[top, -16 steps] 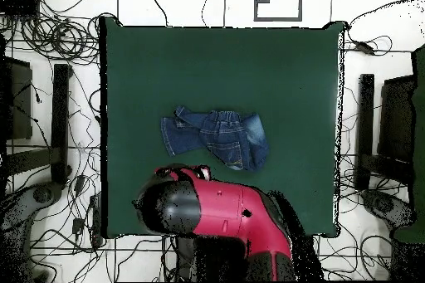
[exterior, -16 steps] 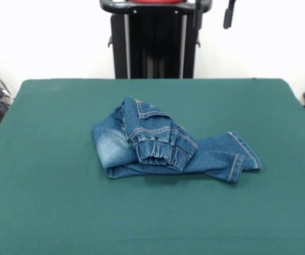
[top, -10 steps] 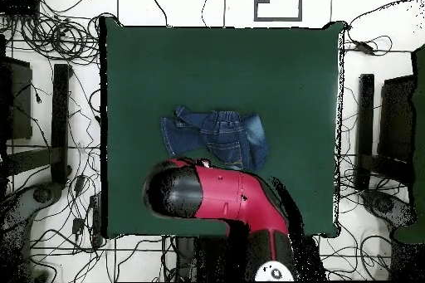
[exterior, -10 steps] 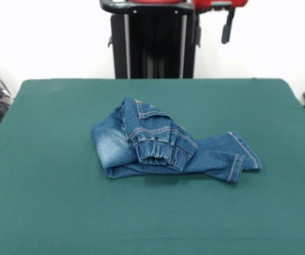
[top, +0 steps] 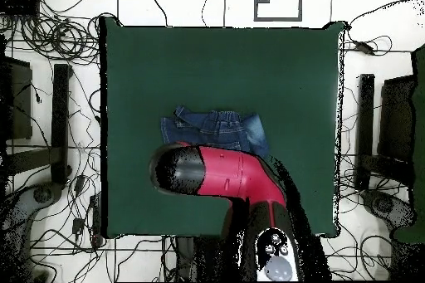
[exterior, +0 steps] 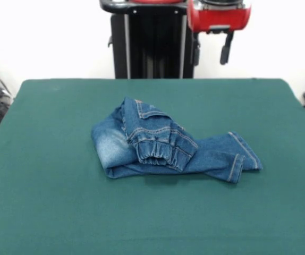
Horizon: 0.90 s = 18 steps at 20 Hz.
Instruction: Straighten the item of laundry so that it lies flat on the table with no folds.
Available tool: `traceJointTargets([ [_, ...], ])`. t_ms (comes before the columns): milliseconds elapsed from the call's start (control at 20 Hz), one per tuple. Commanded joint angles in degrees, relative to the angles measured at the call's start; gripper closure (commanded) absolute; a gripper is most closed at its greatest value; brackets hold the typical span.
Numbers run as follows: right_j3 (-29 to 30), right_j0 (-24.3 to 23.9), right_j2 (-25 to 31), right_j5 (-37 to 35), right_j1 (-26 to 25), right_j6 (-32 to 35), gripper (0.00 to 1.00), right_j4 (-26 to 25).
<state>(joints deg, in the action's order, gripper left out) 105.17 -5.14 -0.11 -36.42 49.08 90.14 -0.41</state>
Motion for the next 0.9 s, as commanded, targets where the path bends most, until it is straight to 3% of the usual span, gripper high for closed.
traceJointTargets([
  [50,-7.52,-0.56,2.57,-11.04,-2.96,6.00,0.00,-0.02],
  [300,-13.32,-2.46,4.03,-18.44,-4.43,3.11,0.00,-0.33],
  [900,-17.42,-5.78,7.03,-22.67,-7.42,-2.28,0.00,-1.51],
])
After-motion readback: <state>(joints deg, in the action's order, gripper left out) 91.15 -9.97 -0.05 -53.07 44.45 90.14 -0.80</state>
